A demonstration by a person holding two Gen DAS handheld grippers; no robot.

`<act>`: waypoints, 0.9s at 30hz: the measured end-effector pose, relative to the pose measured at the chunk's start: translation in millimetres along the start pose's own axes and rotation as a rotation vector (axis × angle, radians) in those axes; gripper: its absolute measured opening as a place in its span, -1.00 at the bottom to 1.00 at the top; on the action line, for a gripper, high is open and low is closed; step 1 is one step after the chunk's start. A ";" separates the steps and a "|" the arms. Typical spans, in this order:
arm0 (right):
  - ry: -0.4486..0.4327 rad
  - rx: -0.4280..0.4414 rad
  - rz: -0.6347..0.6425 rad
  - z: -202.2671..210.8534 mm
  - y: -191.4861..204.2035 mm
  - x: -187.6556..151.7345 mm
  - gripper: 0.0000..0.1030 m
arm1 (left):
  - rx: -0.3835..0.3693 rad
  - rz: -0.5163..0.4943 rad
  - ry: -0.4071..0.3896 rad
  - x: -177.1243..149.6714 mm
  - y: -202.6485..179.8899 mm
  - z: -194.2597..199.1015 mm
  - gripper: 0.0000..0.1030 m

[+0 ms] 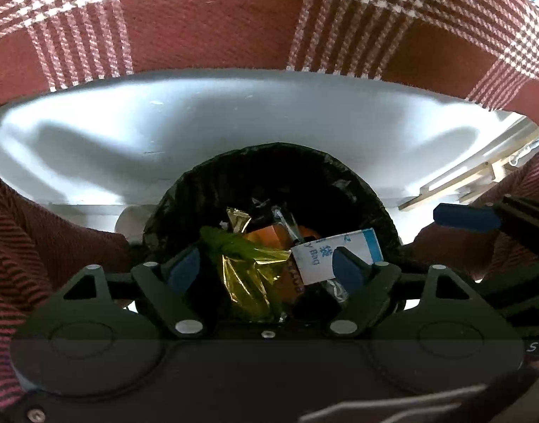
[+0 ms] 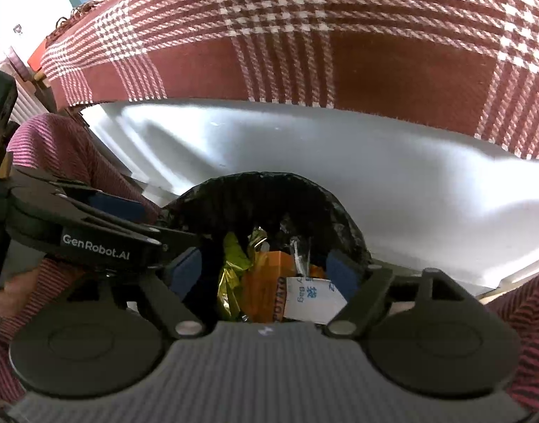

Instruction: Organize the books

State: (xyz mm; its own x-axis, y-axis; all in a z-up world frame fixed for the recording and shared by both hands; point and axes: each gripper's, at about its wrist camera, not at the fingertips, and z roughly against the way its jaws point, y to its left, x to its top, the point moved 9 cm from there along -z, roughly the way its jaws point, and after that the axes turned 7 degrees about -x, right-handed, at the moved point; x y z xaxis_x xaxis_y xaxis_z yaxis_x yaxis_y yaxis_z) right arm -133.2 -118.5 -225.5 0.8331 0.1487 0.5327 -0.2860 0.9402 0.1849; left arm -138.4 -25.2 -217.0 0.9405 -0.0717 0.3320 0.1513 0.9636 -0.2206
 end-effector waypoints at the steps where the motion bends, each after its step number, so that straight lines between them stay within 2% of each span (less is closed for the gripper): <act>1: 0.001 0.000 0.000 -0.1 0.1 0.1 0.68 | 0.001 0.002 0.002 -0.1 0.2 -0.1 0.57; 27: 0.016 -0.001 0.007 -1.5 1.6 -1.1 0.69 | 0.011 0.028 0.035 -5.2 3.9 -5.4 0.60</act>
State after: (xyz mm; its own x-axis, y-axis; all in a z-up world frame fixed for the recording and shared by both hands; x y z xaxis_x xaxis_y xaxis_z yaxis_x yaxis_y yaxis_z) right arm -133.8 -116.7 -227.0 0.8382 0.1605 0.5212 -0.2917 0.9394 0.1799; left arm -141.1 -22.5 -224.6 0.9545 -0.0540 0.2934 0.1221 0.9680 -0.2191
